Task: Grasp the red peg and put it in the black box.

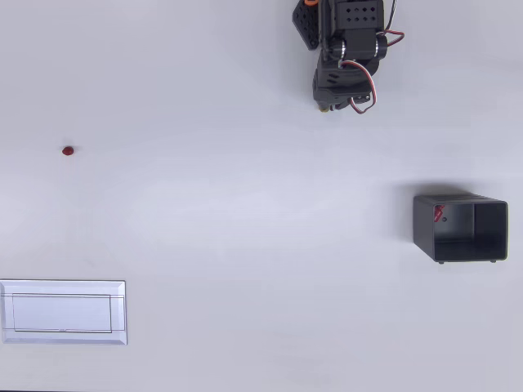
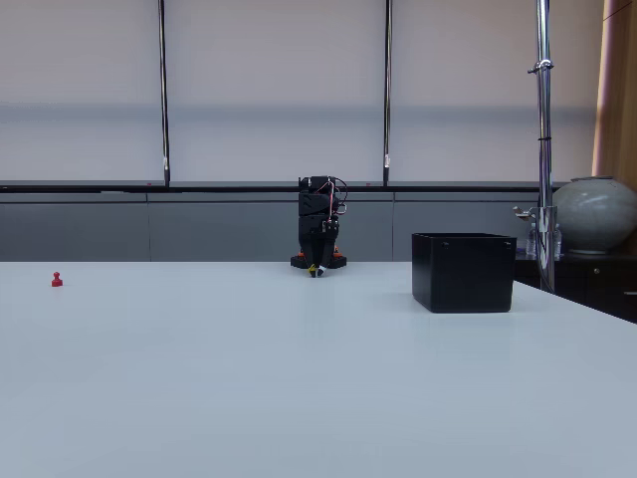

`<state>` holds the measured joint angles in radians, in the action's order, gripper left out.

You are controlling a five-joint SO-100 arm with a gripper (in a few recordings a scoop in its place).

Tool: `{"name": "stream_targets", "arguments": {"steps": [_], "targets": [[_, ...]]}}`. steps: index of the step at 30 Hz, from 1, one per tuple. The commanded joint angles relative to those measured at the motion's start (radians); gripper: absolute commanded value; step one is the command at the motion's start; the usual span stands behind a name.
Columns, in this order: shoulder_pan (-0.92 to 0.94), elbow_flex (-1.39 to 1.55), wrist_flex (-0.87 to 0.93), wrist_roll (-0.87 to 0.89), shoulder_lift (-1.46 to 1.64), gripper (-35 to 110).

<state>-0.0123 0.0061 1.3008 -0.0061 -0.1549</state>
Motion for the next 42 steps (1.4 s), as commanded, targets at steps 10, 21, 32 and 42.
{"name": "stream_targets", "arguments": {"steps": [10,21,32,42], "targets": [[0.459,0.009,-0.321,0.121,0.189,1],[0.891,0.021,-1.347,0.117,0.971,0],[0.96,0.204,-1.887,0.018,1.532,3],[1.043,0.522,-1.864,0.008,1.781,0]]}}
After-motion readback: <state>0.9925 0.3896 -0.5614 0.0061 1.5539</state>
